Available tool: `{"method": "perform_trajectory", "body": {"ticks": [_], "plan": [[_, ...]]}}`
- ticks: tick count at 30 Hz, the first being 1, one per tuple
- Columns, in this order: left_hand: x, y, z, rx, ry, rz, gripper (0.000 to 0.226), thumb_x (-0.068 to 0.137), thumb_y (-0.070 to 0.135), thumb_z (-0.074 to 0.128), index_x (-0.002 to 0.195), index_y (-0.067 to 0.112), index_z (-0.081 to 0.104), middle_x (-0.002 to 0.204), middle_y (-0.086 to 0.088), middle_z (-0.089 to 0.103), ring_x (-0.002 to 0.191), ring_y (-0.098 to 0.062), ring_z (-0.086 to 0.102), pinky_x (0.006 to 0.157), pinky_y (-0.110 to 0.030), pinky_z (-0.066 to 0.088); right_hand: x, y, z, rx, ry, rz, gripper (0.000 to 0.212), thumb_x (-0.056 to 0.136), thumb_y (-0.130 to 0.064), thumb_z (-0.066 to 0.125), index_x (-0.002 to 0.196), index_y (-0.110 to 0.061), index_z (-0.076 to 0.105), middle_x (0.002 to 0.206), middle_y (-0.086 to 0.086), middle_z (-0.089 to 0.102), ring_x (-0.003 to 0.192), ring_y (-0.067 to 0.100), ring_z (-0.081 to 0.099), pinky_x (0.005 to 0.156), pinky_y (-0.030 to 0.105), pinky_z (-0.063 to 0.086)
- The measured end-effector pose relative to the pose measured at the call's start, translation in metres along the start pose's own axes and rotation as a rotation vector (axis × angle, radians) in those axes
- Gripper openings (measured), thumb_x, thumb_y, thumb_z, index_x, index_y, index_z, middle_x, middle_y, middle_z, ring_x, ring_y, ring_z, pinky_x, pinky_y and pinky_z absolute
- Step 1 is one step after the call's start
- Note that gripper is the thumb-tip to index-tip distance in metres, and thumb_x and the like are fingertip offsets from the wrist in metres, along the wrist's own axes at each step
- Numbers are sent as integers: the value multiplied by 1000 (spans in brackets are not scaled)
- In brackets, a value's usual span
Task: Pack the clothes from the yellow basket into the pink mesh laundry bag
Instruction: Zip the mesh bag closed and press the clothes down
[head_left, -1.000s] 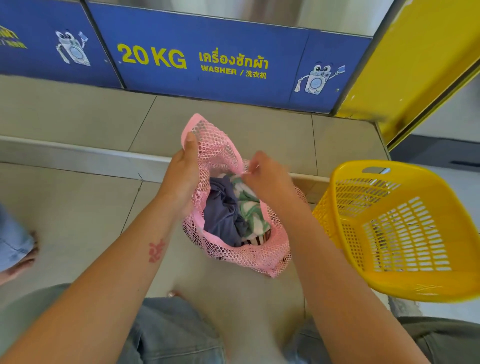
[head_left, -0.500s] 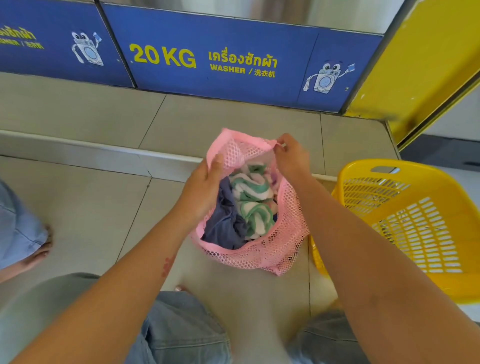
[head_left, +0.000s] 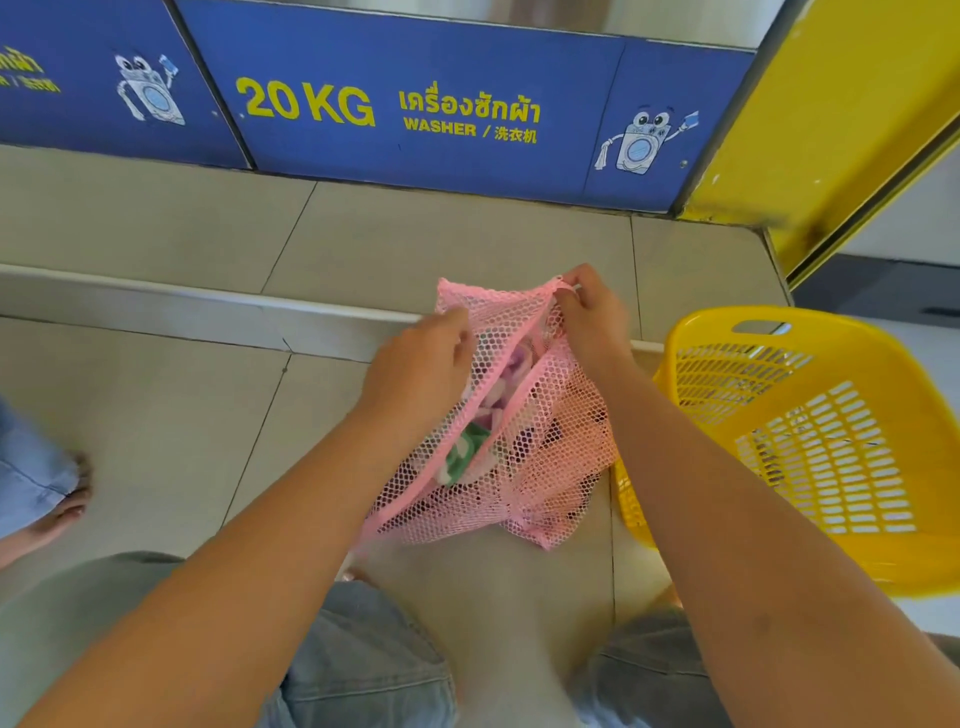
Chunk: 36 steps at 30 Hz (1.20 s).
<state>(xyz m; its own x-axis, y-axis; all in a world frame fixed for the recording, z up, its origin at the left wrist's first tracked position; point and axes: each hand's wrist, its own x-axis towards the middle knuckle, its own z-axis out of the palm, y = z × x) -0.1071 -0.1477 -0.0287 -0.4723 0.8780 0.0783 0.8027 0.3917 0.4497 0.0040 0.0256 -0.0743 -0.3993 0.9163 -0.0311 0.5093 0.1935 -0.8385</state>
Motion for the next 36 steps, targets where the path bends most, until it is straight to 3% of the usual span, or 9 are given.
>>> {"method": "perform_trajectory", "body": {"ticks": [2, 6, 10, 14, 18, 21, 24, 28, 36], "plan": [[18, 9, 5, -50, 180, 43, 16, 96, 24, 53, 108, 16, 61, 106, -7, 59, 96, -25, 55, 82, -40, 49, -5, 2, 1, 16, 23, -28, 11, 100, -22, 46, 96, -20, 56, 77, -6, 62, 62, 9, 55, 50, 24, 38], [57, 25, 23, 63, 74, 51, 36, 97, 35, 51, 131, 24, 55, 130, -4, 53, 123, -26, 42, 102, -41, 31, -11, 3, 4, 39, 20, -101, 11, 99, -21, 48, 90, -23, 55, 71, -8, 62, 61, 9, 56, 49, 22, 37], [81, 33, 42, 17, -71, -93, 32, 100, 41, 42, 110, 25, 67, 108, 1, 67, 103, -20, 45, 88, -39, 31, -12, 4, 4, 32, 2, -137, 11, 99, -19, 48, 93, -22, 57, 71, -9, 62, 59, 8, 56, 47, 17, 36], [90, 29, 46, -105, -149, -180, 21, 97, 24, 50, 96, 26, 71, 105, 6, 69, 105, -24, 55, 82, -36, 28, -12, 12, 2, 61, -33, -132, 10, 97, -18, 50, 93, -23, 58, 72, -9, 62, 57, 3, 53, 47, 17, 35], [88, 21, 41, -81, -101, -149, 21, 96, 16, 49, 90, 22, 68, 107, 2, 67, 106, -25, 55, 82, -37, 30, -11, 9, -3, 138, -178, -113, 9, 93, -15, 56, 96, -19, 63, 82, -4, 66, 71, 11, 61, 60, 27, 47], [86, 17, 39, -108, -50, -148, 18, 97, 17, 50, 91, 20, 67, 109, -1, 65, 106, -26, 55, 86, -38, 33, -7, -3, -11, 303, -298, 55, 18, 89, -15, 52, 95, -22, 68, 83, -1, 68, 75, 18, 63, 75, 37, 52], [85, 15, 37, -107, -3, -125, 17, 98, 21, 50, 93, 19, 65, 110, -3, 64, 107, -26, 53, 86, -37, 32, -1, -15, -18, 389, -416, 182, 27, 97, -26, 43, 101, -23, 69, 75, 1, 65, 61, 13, 58, 66, 29, 47], [83, 14, 32, -98, 64, -87, 18, 100, 18, 46, 86, 21, 57, 107, -4, 63, 105, -25, 52, 85, -36, 31, 1, -20, -22, 223, -496, 13, 20, 98, -23, 52, 93, -13, 69, 66, 0, 55, 55, 10, 46, 55, 24, 39], [80, 11, 30, -148, 109, -59, 19, 99, 16, 46, 93, 12, 63, 105, -7, 65, 102, -27, 53, 87, -41, 41, 0, -26, -12, 162, -469, -61, 26, 92, -32, 63, 100, -7, 67, 93, 4, 65, 85, 17, 59, 87, 38, 49]]}}
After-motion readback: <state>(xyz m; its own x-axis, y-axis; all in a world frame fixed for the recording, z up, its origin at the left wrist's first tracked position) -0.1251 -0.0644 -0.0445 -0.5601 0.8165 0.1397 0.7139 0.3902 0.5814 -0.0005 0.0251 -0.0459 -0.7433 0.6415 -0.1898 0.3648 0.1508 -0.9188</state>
